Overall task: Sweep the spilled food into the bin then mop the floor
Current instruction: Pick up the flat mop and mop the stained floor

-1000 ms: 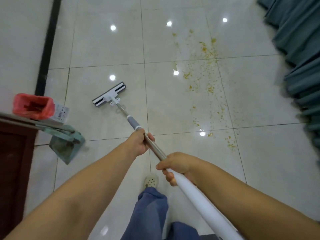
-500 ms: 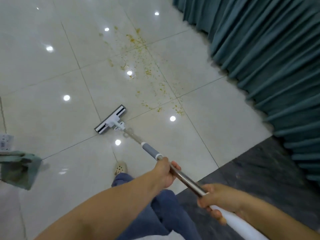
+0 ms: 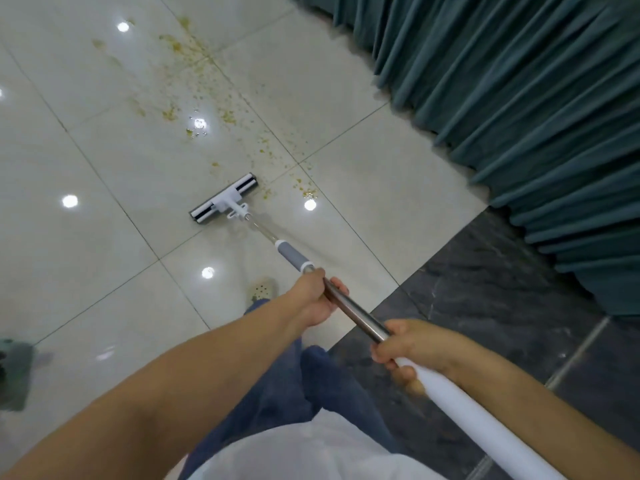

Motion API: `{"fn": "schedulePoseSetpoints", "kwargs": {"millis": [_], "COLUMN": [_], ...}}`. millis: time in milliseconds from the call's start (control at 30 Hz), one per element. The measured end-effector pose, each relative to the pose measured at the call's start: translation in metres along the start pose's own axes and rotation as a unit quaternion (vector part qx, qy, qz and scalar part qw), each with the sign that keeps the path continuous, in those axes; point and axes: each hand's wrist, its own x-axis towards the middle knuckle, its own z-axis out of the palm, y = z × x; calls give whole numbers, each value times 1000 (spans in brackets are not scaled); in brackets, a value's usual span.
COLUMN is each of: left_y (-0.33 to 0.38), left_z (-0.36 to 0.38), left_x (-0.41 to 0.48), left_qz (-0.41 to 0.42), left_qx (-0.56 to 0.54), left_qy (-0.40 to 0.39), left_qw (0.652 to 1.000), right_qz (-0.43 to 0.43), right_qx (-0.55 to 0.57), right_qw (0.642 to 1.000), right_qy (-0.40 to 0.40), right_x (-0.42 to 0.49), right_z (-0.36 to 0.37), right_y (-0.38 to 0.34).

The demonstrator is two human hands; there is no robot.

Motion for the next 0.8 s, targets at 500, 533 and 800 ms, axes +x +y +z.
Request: {"fn": "schedulePoseSetpoints", "kwargs": {"millis": [500,533,800], "left_y": [331,356,498], "left_z": [29,30,48], "left_x": [83,88,127], "left_qz": [110,114,142], "left_qx": [-6,-4,14], "left_qy": [59,66,107], "left_qw": [992,991,984], "right_qz": [-22,-26,-23], "right_qx": [32,34,58], "right_qw": [999,999,996], "right_qy": [-17,-22,-66], "right_x": [140,149,208], "right_z": [47,53,68], "right_y": [-312,-335,-474]}}
